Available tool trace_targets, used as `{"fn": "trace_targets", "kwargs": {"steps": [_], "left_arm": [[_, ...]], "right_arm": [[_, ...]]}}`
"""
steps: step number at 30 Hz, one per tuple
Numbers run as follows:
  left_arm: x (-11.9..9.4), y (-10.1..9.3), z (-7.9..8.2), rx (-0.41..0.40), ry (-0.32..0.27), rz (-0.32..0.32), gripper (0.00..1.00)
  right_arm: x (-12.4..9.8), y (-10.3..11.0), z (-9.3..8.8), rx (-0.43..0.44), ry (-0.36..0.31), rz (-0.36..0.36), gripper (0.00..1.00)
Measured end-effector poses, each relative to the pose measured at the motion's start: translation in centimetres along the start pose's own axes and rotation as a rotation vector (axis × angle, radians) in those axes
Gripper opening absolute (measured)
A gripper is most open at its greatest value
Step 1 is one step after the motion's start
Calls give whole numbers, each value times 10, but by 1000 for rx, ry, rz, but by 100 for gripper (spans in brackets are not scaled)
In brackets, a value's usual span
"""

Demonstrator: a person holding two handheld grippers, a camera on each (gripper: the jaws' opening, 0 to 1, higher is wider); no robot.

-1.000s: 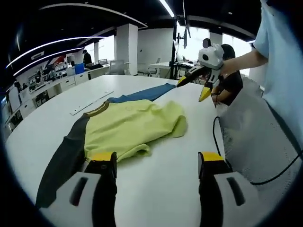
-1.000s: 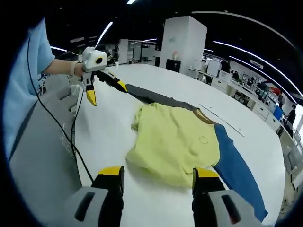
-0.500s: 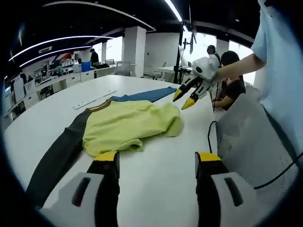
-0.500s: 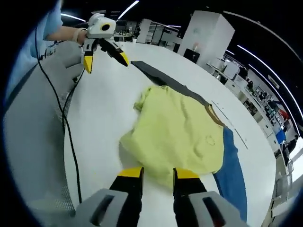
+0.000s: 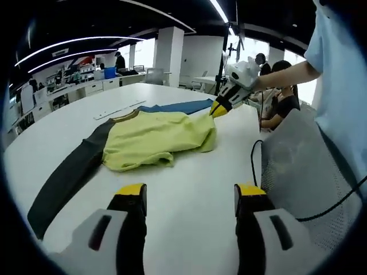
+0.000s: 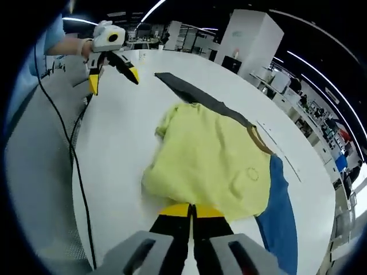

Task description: Fold the garment on the visible template until the final outline fits inside the template.

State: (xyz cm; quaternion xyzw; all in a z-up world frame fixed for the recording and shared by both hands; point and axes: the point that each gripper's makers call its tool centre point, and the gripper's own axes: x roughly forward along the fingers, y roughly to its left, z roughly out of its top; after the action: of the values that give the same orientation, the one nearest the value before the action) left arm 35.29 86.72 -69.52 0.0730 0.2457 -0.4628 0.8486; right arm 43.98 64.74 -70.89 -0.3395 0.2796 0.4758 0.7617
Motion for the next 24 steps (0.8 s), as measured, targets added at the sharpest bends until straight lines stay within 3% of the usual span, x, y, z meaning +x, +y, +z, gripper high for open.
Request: {"fn": "trace_targets", "kwargs": {"steps": [6, 13, 16, 24], "left_arm": [[1, -3, -2, -16, -8, -2, 58], [-1, -1, -2, -27, -17, 6, 57], [-1, 1, -3, -35, -18, 11, 57], [-5, 3, -4, -47, -23, 28, 57]], "right_arm": [[7, -25, 31, -43, -16, 1, 0], [33, -49, 60, -76, -8, 22, 0], [49, -52, 63, -69, 3, 44, 0], [79, -58, 47, -33, 67, 67, 0]]}}
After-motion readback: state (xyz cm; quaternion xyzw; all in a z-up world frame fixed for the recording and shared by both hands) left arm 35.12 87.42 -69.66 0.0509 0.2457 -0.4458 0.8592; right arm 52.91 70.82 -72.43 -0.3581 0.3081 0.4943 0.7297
